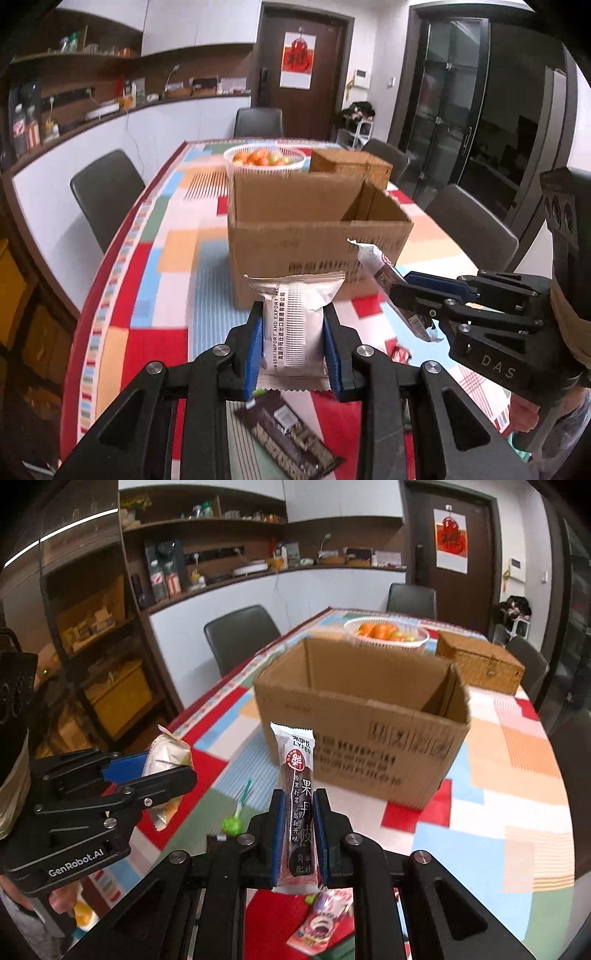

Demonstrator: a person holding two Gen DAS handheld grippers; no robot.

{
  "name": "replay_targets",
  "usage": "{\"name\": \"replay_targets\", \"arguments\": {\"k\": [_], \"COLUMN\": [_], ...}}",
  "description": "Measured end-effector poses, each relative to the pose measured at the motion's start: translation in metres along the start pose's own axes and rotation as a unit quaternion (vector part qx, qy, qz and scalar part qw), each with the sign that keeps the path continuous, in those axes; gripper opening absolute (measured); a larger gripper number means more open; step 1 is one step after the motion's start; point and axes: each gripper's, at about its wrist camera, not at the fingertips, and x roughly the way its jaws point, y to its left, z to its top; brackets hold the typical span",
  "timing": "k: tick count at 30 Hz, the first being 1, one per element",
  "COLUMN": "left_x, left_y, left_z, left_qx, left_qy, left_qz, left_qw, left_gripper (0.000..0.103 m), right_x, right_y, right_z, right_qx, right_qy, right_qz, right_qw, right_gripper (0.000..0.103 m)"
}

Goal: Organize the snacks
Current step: 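Carry both packets over the cardboard box and open both tools to drop them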

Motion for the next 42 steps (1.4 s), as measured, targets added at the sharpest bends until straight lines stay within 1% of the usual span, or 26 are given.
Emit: {"name": "replay_targets", "arguments": {"k": [4, 16, 21, 26, 29, 38, 42], "left_x": [0.004, 0.018, 0.026, 0.04, 0.05, 0.085, 0.103], "left_y": [-0.003, -0.008, -0.007, -0.005, -0.004, 0.005, 0.008], "left_z": [0.018, 0.071, 0.088, 0.104, 0.113, 0.128, 0.133], "left_qx": [0.011, 0.035, 0.034, 0.03, 0.031, 0.013, 0.008], "left_qy": [-0.014, -0.047, -0.05, -0.045, -0.042, -0.017, -0.005], "left_qz": [0.002, 0.017, 0.006, -0.002, -0.001, -0.017, -0.015], "left_qw": [0.9998, 0.9981, 0.9982, 0.9985, 0.9986, 0.9996, 0.9998], "left_gripper": [0.029, 0.029, 0.029, 0.029, 0.029, 0.029, 0.029], "right_x": [-0.005, 0.0, 0.002, 0.007, 0.013, 0.039, 0.052], "right_y": [-0.008, -0.033, -0.042, -0.049, -0.055, -0.071, -0.075], "right_z": [0.011, 0.054, 0.073, 0.089, 0.098, 0.114, 0.117], "right_qx": [0.008, 0.018, 0.017, 0.017, 0.019, 0.028, 0.032], "right_qy": [-0.018, -0.059, -0.071, -0.079, -0.077, -0.056, -0.046], "right_qz": [-0.007, -0.032, -0.041, -0.046, -0.047, -0.054, -0.059], "right_qw": [1.0, 0.998, 0.997, 0.996, 0.996, 0.997, 0.997], "right_gripper": [0.016, 0.016, 0.016, 0.016, 0.016, 0.016, 0.016]}}
